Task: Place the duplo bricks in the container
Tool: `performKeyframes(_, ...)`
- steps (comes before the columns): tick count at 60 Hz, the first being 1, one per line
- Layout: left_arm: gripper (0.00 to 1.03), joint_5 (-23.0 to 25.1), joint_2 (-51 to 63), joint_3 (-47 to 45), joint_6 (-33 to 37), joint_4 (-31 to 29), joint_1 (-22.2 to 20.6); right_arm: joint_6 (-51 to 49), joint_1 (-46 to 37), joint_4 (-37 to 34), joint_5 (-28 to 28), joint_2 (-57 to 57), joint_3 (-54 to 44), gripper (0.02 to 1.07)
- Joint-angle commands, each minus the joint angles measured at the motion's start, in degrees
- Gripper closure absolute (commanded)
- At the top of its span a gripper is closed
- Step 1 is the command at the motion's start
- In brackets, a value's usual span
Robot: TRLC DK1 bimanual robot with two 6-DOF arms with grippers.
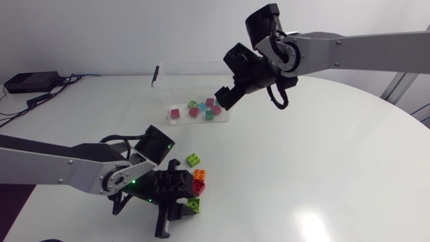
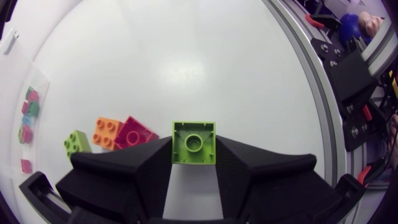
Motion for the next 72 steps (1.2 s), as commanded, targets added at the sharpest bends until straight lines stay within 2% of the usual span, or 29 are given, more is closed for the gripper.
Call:
performKeyframes(1,0.8,0.6,-2.19,-0.69,-0.9,-0.62,1.12,-1.34,0.07,0.9,-0.01,-1.31,-2.6,0.07)
performKeyframes(13,0.8,0.51,-5.61,0.28,-0.99,-2.29,2.17,-1.34,0.51,0.2,-0.45,-4.12,-4.09,0.07)
performKeyframes(34,0.8,0.43,-7.37,13.99,-0.29,-6.87,12.28,-2.13,4.46,-1.03,-1.95,-10.54,-14.29,0.07)
performKeyframes(49,0.8,0.6,1.86,32.98,-5.12,-4.84,18.7,-2.75,8.06,-1.47,-1.95,-10.63,-19.74,0.07)
performKeyframes(61,0.8,0.6,12.23,48.01,-8.55,-3.79,20.72,-2.75,10.17,-2.35,-2.12,-10.63,-22.02,0.07)
performKeyframes(72,0.8,-0.19,20.84,58.11,-9.6,-3.88,22.39,-2.83,12.37,-3.05,-2.12,-9.75,-22.99,0.07)
